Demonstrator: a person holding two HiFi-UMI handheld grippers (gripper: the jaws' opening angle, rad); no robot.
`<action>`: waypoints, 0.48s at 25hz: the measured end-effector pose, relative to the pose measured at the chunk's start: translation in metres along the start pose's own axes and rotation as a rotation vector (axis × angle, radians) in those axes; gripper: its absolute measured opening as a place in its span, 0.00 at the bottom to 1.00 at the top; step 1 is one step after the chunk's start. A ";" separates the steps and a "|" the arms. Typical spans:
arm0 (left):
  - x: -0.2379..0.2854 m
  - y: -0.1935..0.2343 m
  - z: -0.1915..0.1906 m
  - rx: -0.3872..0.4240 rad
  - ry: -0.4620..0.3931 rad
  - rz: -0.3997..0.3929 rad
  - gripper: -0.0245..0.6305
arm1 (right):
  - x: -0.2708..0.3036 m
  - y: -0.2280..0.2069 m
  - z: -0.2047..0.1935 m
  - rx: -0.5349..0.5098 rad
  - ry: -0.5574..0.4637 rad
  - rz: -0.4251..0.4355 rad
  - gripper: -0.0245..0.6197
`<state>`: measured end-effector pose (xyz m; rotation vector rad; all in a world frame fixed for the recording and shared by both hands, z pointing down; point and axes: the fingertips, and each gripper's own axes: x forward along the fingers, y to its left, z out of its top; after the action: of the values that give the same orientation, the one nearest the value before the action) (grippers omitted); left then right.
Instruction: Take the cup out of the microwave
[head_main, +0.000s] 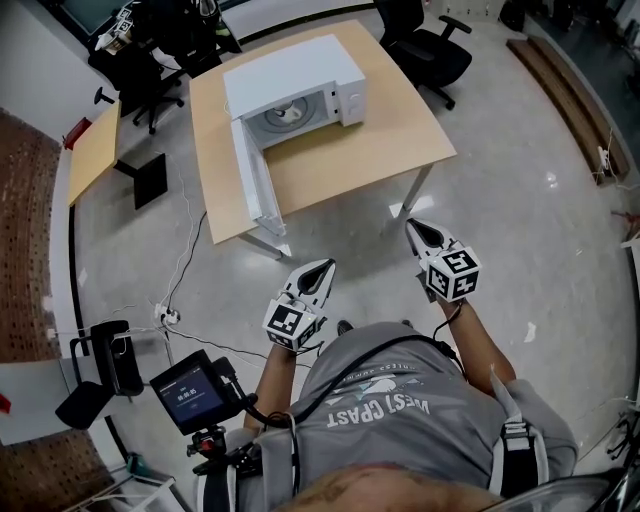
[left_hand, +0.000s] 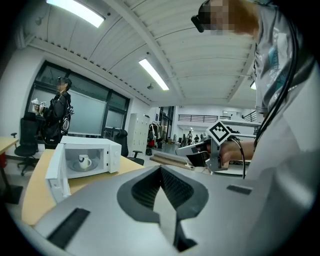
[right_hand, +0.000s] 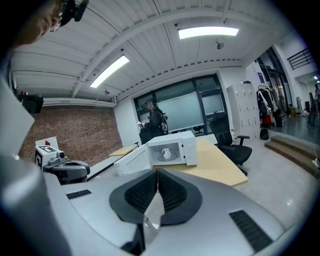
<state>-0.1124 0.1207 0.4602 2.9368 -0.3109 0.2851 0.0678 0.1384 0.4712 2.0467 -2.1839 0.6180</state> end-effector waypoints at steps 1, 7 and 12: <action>-0.005 0.004 0.005 0.005 -0.011 0.005 0.11 | 0.003 0.003 0.004 -0.007 -0.005 0.000 0.06; -0.049 0.038 0.022 0.029 -0.054 0.049 0.10 | 0.030 0.034 0.037 -0.054 -0.051 -0.002 0.06; -0.082 0.067 0.024 0.082 -0.040 0.096 0.10 | 0.057 0.059 0.062 -0.111 -0.088 0.017 0.06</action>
<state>-0.2022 0.0666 0.4300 3.0166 -0.4570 0.2581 0.0179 0.0653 0.4198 2.0382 -2.2298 0.4052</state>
